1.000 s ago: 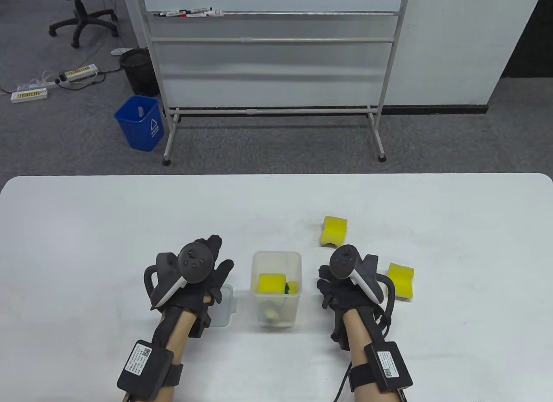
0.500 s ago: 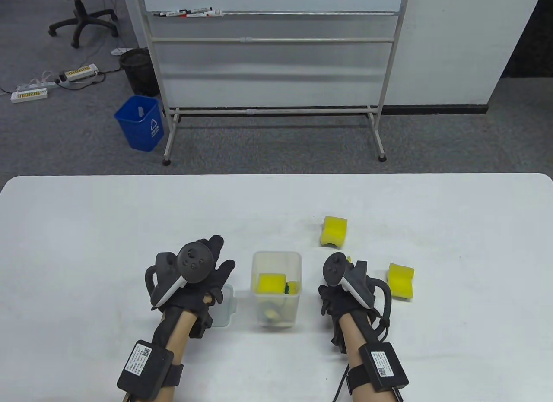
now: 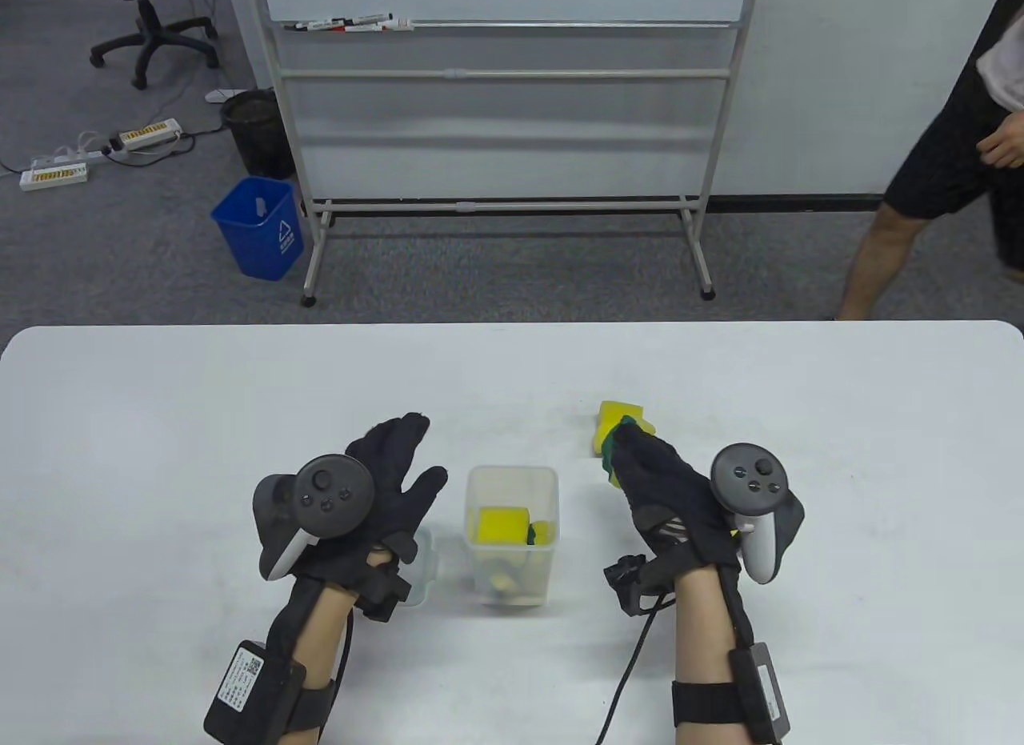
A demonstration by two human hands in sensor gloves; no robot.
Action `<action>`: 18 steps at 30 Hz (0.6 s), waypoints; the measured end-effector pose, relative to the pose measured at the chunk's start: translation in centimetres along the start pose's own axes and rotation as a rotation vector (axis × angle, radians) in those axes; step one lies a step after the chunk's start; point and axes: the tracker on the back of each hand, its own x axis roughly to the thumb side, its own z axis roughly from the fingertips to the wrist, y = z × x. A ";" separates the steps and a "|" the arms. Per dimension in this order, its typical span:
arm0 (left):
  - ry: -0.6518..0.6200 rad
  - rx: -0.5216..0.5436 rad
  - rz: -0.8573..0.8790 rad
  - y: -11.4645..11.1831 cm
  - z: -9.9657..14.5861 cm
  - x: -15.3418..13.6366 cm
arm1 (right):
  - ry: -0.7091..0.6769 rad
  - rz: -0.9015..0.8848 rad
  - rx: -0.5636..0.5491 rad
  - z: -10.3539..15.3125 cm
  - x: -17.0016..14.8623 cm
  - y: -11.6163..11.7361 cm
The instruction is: Squeeze sponges into plastic airtight container
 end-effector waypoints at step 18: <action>-0.306 -0.047 0.174 -0.4 0.6 4.1 | -0.275 -0.197 0.475 2.9 6.3 6.1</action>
